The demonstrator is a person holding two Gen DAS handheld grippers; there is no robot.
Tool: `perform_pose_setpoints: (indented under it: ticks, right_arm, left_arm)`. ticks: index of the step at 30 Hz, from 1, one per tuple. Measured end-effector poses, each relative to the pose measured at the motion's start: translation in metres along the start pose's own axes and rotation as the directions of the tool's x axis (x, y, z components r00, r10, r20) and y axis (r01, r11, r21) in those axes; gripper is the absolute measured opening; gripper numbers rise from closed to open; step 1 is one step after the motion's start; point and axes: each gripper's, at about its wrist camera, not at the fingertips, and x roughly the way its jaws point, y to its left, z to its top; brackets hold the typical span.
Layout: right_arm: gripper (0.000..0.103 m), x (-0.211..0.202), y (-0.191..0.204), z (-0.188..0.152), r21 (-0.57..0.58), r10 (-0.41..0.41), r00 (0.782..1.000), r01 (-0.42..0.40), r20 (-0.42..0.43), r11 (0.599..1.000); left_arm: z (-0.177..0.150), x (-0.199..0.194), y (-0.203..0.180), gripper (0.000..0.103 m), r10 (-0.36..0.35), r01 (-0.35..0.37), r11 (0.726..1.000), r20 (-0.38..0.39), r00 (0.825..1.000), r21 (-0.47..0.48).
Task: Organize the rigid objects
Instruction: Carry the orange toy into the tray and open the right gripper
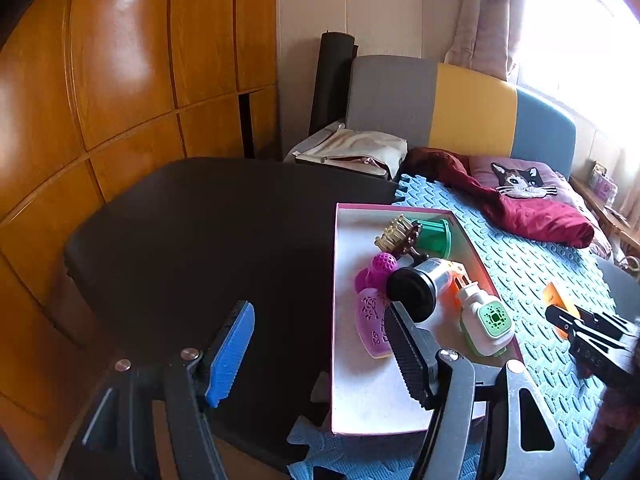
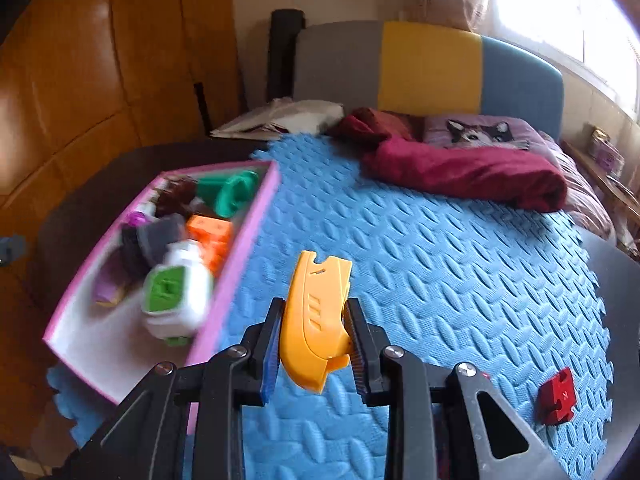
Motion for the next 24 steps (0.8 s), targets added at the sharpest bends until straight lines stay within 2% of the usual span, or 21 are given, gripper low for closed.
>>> perform_pose_setpoints:
  ticks: [5, 11, 15, 24]
  right_arm:
    - [0.029, -0.010, 0.045, 0.009, -0.101, 0.109, 0.994, -0.107, 0.014, 0.989]
    - [0.029, -0.005, 0.095, 0.011, -0.223, 0.210, 0.977, -0.214, -0.042, 0.951]
    - [0.029, 0.008, 0.118, 0.008, -0.270, 0.222, 0.970, -0.240, -0.094, 0.933]
    - [0.029, 0.053, 0.132, 0.002, -0.298, 0.142, 0.973, -0.191, -0.180, 0.935]
  left_arm:
    - [0.001, 0.001, 0.003, 0.068, 0.002, -0.002, 1.000, 0.002, 1.000, -0.009]
    - [0.002, 0.001, 0.009, 0.068, 0.007, -0.006, 1.000, 0.005, 1.000, -0.021]
    - [0.002, 0.003, 0.012, 0.068, 0.009, -0.009, 1.000, 0.003, 1.000, -0.029]
    - [0.000, 0.007, 0.020, 0.068, 0.015, -0.015, 0.999, -0.008, 1.000, -0.045]
